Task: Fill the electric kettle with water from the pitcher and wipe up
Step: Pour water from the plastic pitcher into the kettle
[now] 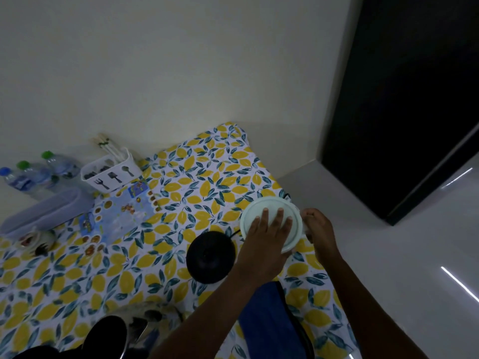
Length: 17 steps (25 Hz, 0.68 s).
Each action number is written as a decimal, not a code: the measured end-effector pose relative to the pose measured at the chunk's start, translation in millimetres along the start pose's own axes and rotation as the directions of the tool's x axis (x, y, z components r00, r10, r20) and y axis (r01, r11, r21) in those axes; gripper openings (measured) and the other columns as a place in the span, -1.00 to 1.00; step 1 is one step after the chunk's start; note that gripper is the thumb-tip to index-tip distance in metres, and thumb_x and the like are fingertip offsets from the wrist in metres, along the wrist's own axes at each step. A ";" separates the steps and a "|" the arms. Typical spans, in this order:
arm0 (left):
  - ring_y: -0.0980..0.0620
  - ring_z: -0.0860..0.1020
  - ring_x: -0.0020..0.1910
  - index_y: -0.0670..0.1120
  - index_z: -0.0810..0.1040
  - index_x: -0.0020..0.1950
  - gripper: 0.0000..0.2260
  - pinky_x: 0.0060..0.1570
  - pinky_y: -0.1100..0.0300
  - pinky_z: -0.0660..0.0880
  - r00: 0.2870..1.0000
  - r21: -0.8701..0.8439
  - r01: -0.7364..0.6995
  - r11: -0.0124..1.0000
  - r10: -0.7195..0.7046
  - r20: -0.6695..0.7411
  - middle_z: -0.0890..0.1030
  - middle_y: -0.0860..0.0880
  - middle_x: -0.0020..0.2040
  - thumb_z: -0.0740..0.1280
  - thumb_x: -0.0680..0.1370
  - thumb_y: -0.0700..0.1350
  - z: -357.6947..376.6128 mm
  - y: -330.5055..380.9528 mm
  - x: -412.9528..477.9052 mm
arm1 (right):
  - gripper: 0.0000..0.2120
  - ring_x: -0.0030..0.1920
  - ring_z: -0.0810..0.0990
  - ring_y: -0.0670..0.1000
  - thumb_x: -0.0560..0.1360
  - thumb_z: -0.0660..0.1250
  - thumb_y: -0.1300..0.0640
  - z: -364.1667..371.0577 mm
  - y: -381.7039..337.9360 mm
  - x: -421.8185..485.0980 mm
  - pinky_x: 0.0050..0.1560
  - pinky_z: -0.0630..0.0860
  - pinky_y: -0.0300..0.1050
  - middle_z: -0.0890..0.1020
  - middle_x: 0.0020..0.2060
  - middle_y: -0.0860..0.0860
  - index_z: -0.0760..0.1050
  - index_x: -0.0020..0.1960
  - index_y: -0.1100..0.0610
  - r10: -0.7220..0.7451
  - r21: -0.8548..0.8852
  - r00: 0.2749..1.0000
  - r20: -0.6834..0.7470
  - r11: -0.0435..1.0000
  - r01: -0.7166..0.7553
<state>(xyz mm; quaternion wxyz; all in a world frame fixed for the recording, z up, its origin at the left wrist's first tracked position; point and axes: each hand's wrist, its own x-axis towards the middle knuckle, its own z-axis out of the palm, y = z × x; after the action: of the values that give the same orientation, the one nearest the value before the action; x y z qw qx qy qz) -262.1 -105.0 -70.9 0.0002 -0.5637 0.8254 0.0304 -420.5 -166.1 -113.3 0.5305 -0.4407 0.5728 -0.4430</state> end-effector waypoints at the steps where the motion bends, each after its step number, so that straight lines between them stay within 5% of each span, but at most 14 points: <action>1: -0.31 0.14 0.49 -0.10 0.11 0.52 -0.40 0.38 -0.24 0.25 1.000 -0.016 0.009 1.000 -0.009 -0.008 0.17 -0.16 0.54 0.09 0.57 0.18 -1.5 -0.4 -7.6 | -0.84 -0.48 0.35 -0.09 0.51 0.25 0.14 2.7 -0.4 -7.1 -0.47 0.29 -0.19 0.45 -0.41 0.02 0.49 -0.23 0.11 0.000 0.027 1.000 -0.021 1.000 0.001; 14: -0.27 0.29 0.44 -0.12 0.20 0.49 -0.40 0.29 -0.17 0.38 0.946 -0.101 0.238 0.966 -0.254 -0.203 0.30 -0.16 0.49 0.08 0.55 0.20 -45.3 -13.6 -160.7 | -0.82 -0.55 0.32 -0.13 0.50 0.29 0.13 84.3 -37.8 -114.3 -0.55 0.26 -0.27 0.39 -0.47 0.01 0.44 -0.27 0.13 -0.115 -0.019 0.979 0.165 0.993 0.120; 17: -0.29 0.37 0.38 -0.14 0.30 0.45 -0.37 0.20 -0.19 0.46 0.922 -0.126 0.335 0.934 -0.353 -0.160 0.39 -0.17 0.44 -0.13 0.59 0.25 -59.5 -18.5 -191.4 | -0.83 -0.51 0.34 -0.08 0.49 0.31 0.10 107.6 -49.1 -138.7 -0.50 0.26 -0.22 0.41 -0.43 0.07 0.46 -0.26 0.13 -0.115 -0.046 0.974 0.196 0.991 0.126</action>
<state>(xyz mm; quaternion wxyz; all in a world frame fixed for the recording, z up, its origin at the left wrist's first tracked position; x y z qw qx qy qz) -173.1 63.4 -5.9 -0.0963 -0.6997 0.7077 0.0184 -304.6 -46.0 -40.1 0.5426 -0.5309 0.5034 -0.4127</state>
